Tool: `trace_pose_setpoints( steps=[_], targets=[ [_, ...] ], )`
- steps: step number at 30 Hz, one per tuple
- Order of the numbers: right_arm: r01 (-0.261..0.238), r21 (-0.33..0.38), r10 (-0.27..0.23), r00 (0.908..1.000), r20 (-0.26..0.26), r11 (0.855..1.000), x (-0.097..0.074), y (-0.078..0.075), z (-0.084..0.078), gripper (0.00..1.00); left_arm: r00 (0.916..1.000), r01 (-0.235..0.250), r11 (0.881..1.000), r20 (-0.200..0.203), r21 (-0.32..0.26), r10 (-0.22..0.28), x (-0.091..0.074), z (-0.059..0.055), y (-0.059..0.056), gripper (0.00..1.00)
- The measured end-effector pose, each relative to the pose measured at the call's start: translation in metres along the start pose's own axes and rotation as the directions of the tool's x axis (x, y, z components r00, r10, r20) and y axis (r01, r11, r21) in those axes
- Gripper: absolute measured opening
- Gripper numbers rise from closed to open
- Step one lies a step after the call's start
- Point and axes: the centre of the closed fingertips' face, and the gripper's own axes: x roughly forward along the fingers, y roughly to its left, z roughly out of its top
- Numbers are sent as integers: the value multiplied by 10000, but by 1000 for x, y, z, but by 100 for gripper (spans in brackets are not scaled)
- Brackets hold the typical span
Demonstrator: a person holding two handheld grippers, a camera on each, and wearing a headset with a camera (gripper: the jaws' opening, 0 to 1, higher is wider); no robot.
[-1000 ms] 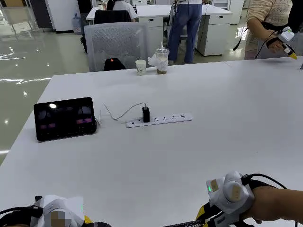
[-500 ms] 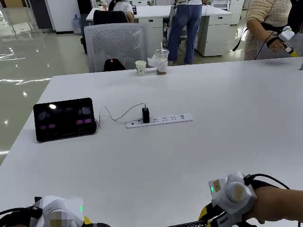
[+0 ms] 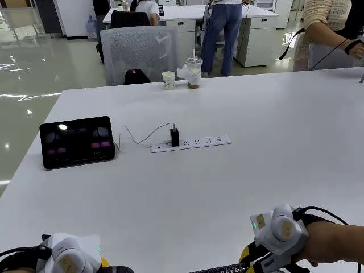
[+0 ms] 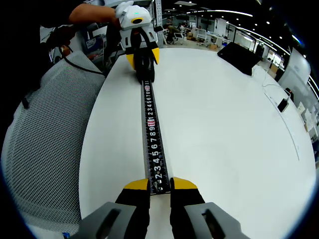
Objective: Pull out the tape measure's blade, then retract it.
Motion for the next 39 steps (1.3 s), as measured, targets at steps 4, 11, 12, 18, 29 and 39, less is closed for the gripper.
trace_pose_setpoints(
  steps=[4,11,12,18,29,39],
  targets=[
    [-3,32,3,10000,-7,10000,0,0,0,12,10000,-17,10000,23,33,17,0,0,0,31],
    [-11,-182,6,9997,-260,9998,1,1,0,13,10000,-4,9999,15,104,3,1,2,0,31],
    [-11,-221,5,9996,-291,9998,1,0,0,13,10000,-7,9999,-15,150,7,1,2,0,32],
    [110,-97,-114,9991,-405,9999,1,1,1,13,10000,11,9999,-20,109,-10,0,2,0,32],
    [165,-509,-202,9971,-730,9986,1,1,0,13,9999,110,9999,-128,70,-109,0,2,0,32],
    [399,-193,-410,9973,-611,9990,-6,1,6,21,9997,-226,9954,93,-929,236,-12,5,6,38]
  ],
)
